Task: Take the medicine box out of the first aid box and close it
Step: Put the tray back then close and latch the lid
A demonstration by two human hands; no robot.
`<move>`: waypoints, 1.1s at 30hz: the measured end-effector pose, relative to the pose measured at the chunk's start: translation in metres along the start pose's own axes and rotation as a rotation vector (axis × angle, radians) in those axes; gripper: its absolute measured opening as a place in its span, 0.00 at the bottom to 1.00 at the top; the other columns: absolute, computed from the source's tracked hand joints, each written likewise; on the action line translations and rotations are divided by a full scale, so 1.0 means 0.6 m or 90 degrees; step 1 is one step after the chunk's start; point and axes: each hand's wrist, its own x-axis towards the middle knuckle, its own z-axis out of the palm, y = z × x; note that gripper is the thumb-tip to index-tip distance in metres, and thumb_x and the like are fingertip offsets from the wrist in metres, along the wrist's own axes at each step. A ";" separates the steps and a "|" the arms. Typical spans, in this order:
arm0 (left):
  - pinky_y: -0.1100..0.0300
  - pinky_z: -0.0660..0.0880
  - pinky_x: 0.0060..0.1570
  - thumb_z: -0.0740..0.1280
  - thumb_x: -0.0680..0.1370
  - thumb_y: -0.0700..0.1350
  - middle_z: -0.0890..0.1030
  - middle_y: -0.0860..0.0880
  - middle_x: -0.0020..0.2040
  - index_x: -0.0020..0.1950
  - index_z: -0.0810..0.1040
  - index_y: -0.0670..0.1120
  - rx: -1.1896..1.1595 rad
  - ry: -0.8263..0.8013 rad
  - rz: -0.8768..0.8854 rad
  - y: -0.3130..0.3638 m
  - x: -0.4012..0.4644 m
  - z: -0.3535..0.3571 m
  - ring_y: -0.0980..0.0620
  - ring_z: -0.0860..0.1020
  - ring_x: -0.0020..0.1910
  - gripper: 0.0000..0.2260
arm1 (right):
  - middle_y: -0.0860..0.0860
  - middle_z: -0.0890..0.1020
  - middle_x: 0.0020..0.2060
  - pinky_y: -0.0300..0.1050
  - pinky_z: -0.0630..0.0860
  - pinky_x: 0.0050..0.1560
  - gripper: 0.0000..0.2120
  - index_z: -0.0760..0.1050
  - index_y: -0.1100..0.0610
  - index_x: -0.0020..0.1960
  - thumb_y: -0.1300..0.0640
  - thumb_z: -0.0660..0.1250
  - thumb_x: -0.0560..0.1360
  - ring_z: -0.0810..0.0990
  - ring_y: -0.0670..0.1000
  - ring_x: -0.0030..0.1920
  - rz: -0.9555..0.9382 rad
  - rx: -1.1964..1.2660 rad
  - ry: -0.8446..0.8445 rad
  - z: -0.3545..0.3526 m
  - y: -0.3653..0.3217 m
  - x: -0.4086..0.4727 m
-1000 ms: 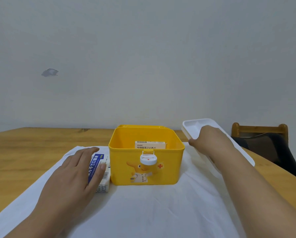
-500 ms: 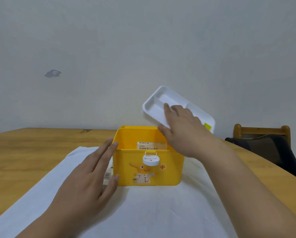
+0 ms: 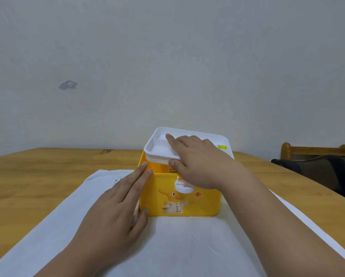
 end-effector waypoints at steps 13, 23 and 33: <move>0.69 0.64 0.56 0.72 0.76 0.47 0.59 0.48 0.88 0.87 0.60 0.43 0.015 0.014 -0.039 0.001 0.004 0.004 0.49 0.82 0.62 0.41 | 0.45 0.64 0.84 0.52 0.61 0.78 0.38 0.43 0.44 0.89 0.34 0.54 0.85 0.60 0.51 0.82 -0.024 0.115 -0.078 0.013 0.001 0.025; 0.64 0.67 0.66 0.70 0.77 0.48 0.56 0.52 0.88 0.88 0.56 0.47 -0.009 0.007 -0.020 -0.004 0.005 0.007 0.51 0.73 0.76 0.42 | 0.35 0.69 0.80 0.47 0.64 0.73 0.42 0.45 0.36 0.87 0.31 0.63 0.81 0.66 0.48 0.79 -0.006 0.251 -0.125 0.003 0.023 0.013; 0.63 0.65 0.71 0.70 0.76 0.48 0.62 0.54 0.86 0.87 0.59 0.50 -0.011 -0.009 -0.033 -0.005 0.004 0.010 0.52 0.71 0.77 0.40 | 0.28 0.83 0.53 0.34 0.72 0.56 0.33 0.76 0.34 0.74 0.21 0.60 0.73 0.78 0.26 0.55 0.082 0.426 0.009 0.015 0.037 0.021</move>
